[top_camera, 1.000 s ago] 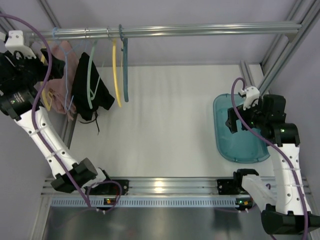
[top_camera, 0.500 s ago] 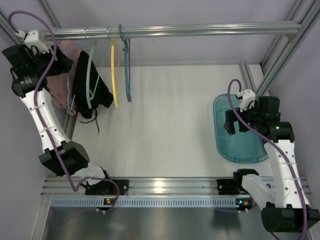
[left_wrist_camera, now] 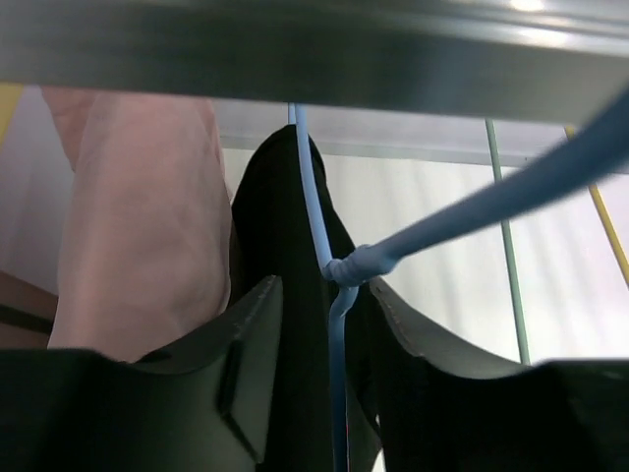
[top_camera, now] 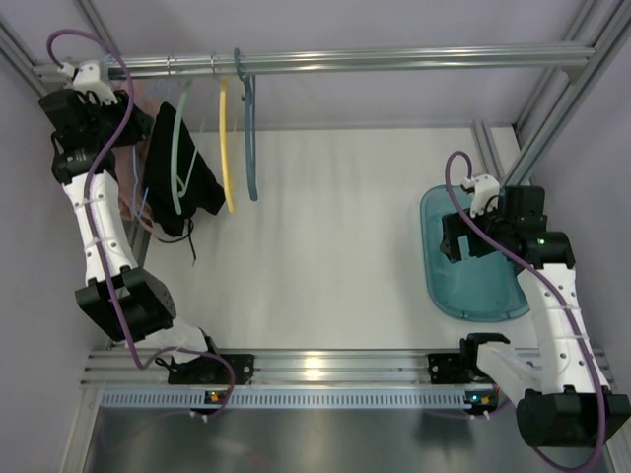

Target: Remove the trousers from the hanger

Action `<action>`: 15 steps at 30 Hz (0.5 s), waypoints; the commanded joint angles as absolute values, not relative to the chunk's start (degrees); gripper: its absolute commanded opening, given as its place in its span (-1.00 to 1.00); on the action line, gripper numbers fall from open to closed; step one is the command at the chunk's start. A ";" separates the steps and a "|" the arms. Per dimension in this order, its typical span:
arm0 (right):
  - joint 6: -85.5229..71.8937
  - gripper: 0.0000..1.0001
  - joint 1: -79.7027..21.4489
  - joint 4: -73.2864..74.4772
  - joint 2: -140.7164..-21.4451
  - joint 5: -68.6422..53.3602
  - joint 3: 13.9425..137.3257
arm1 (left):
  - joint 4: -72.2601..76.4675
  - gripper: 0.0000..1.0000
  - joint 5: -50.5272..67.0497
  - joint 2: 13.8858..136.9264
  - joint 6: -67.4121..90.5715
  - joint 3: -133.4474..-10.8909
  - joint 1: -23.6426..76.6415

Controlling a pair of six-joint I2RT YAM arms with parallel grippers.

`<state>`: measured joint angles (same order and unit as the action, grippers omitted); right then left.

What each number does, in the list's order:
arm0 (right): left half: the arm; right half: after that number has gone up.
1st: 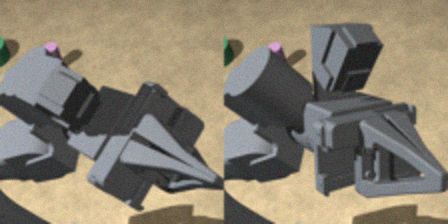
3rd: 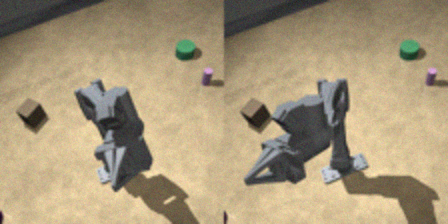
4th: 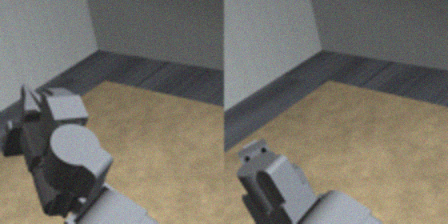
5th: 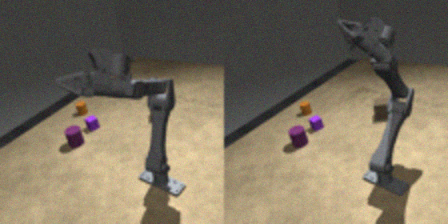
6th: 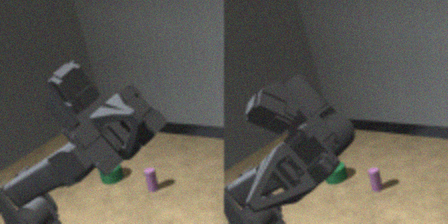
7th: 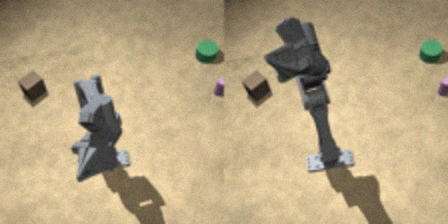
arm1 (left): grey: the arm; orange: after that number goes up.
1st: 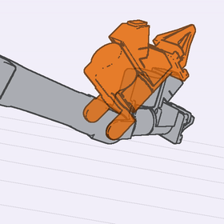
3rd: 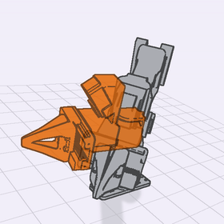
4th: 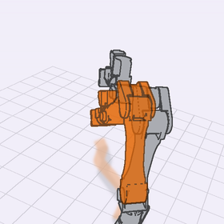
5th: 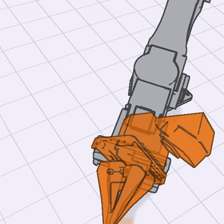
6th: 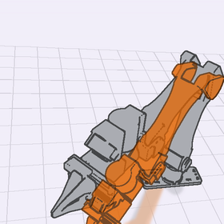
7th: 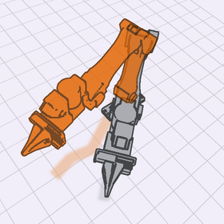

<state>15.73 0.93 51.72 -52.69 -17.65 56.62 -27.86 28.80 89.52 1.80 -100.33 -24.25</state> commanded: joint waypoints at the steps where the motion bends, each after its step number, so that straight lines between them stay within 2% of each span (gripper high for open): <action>1: 14.85 0.99 1.58 48.25 -53.17 -17.58 57.22 | -20.13 -0.14 29.26 87.72 3.51 -97.74 -24.08; 2: 14.85 0.98 1.58 48.08 -53.26 -17.58 57.22 | -19.60 -0.31 29.96 87.54 3.69 -97.30 -24.08; 4: 14.68 0.99 1.58 47.99 -53.35 -17.67 57.13 | -19.25 -0.40 30.41 87.10 4.74 -96.51 -24.08; 8: 14.68 0.99 1.58 48.25 -52.65 -17.67 56.52 | -16.00 -0.74 29.88 84.64 6.59 -94.14 -24.08; 9: 14.68 0.99 1.58 48.16 -52.39 -17.67 56.43 | -14.69 -1.00 29.53 84.03 6.94 -93.70 -24.08; 15: 14.59 0.99 1.58 48.25 -51.59 -17.58 56.34 | -7.75 -1.00 27.60 78.93 9.84 -89.31 -24.08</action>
